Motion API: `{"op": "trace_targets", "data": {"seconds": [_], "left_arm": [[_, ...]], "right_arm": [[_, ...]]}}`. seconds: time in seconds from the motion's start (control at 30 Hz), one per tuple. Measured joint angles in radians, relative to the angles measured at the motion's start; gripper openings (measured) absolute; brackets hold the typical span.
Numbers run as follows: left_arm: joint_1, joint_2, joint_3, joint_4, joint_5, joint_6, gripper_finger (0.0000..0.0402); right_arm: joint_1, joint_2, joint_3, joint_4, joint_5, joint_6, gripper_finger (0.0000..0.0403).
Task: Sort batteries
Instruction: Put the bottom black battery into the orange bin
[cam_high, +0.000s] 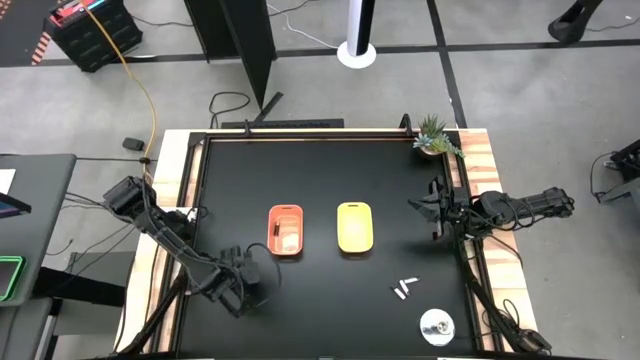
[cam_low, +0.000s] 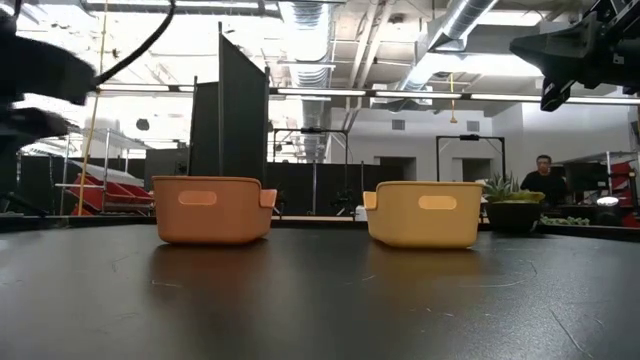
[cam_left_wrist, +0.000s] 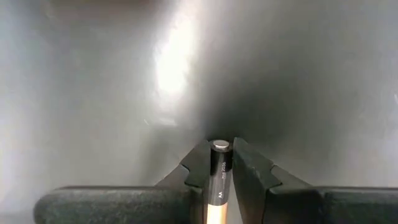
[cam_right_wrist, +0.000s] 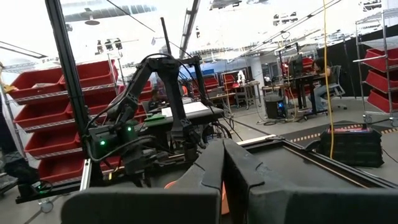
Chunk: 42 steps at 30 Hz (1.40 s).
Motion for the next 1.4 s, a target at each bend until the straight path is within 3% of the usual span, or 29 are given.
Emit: {"op": "trace_targets", "data": {"seconds": [0.53, 0.87, 1.13, 1.4], "left_arm": [[0.078, -0.111, 0.002, 0.003, -0.159, 0.122, 0.004], [0.093, -0.279, 0.003, 0.084, -0.381, 0.251, 0.004], [0.227, -0.313, 0.004, 0.351, -0.492, 0.541, 0.0041], [0.399, -0.296, 0.004, 0.41, -0.484, 0.652, 0.0041]], "right_arm": [[0.0, 0.0, 0.0, -0.001, 0.001, 0.0, 0.0029], [0.0, 0.0, 0.0, -0.001, 0.001, 0.0, 0.0029], [0.0, 0.0, 0.0, 0.0, 0.001, -0.001, 0.0029], [0.0, 0.0, 0.0, 0.0, 0.0, 0.0, 0.0029]]}}
